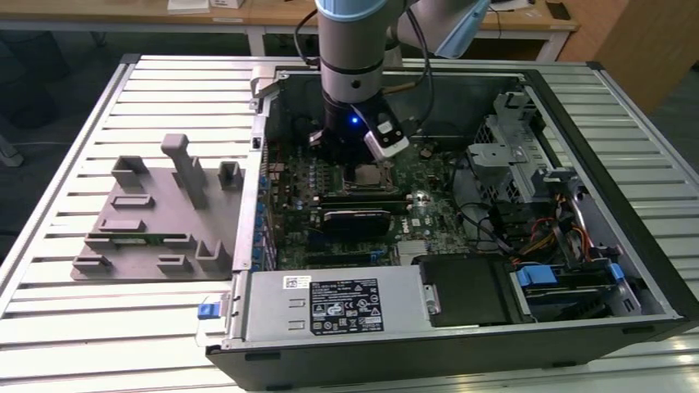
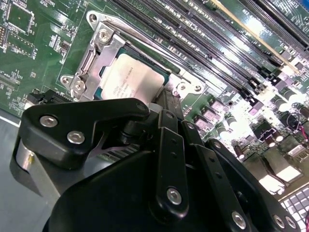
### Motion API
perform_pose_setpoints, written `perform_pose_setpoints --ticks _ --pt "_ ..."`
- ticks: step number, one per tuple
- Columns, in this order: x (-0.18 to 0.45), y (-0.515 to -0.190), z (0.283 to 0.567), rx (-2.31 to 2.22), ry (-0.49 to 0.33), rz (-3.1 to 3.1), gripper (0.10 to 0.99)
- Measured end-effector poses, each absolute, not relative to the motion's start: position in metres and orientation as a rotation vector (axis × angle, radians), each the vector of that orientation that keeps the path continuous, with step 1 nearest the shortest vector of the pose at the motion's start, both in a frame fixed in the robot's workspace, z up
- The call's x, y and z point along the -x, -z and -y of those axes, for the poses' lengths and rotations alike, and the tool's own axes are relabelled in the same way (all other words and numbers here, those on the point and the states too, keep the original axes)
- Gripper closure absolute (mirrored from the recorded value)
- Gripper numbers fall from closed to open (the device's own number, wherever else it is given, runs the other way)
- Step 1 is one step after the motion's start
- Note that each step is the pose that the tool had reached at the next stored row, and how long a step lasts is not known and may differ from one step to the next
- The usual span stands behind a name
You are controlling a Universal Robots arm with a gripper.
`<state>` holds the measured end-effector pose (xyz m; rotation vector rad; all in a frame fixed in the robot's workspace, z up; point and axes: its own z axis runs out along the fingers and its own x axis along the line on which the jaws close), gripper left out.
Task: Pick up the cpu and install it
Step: 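Close the cpu cover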
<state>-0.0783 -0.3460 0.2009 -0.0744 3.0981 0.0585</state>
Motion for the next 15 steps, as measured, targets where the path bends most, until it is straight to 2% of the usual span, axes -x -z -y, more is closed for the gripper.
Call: perform_pose_setpoints --ticks 15 --pt "0.0783 -0.1994 0.3456 0.075 -0.065 -3.098 0.980"
